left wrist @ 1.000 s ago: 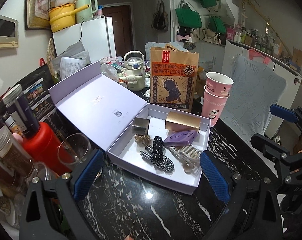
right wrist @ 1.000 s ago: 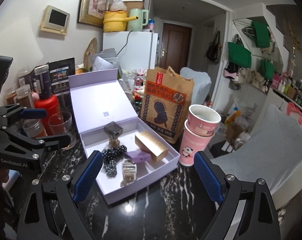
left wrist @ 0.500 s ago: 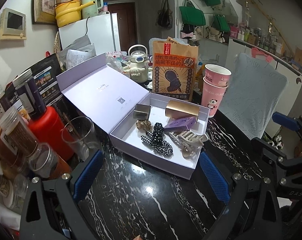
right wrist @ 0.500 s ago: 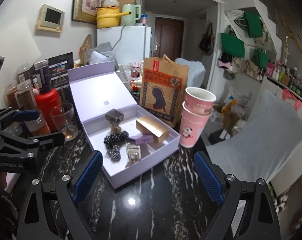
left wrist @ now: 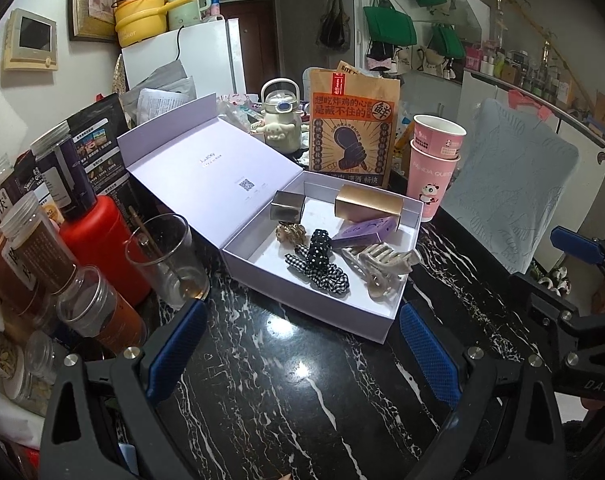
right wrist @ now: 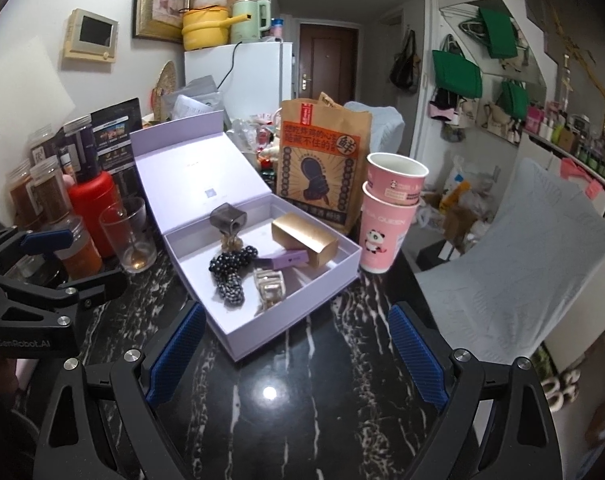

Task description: Organize rigid objects

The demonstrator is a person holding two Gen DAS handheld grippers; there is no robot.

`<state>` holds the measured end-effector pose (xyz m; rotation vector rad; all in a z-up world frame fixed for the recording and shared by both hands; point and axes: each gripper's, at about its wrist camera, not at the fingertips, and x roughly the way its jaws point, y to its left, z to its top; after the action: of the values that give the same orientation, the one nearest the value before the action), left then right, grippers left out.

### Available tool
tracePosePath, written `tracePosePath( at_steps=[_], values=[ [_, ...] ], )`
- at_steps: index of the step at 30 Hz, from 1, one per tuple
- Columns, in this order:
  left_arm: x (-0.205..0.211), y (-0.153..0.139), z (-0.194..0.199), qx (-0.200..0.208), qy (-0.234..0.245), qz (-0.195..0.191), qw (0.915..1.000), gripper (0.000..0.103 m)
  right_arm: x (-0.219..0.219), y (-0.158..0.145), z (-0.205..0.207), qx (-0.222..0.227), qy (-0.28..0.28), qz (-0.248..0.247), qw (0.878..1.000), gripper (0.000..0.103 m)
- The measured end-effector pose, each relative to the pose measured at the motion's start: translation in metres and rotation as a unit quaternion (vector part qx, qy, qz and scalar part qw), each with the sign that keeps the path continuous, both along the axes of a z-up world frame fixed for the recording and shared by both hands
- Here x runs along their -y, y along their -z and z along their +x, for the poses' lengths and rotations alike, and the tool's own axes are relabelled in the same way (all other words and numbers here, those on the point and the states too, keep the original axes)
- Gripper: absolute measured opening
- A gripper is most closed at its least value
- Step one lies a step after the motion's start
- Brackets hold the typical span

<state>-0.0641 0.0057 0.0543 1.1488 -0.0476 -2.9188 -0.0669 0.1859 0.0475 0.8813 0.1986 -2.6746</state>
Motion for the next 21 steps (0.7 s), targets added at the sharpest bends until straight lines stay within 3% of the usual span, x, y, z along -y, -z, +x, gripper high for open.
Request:
tracePosePath(
  at_steps=[21],
  values=[
    [0.0036,0.0015,-0.0018,0.008,0.003,0.015,0.9999,0.099,0.001,0.0063,-0.0003,0.013,0.002,0.005,1.0,0.094]
  ],
)
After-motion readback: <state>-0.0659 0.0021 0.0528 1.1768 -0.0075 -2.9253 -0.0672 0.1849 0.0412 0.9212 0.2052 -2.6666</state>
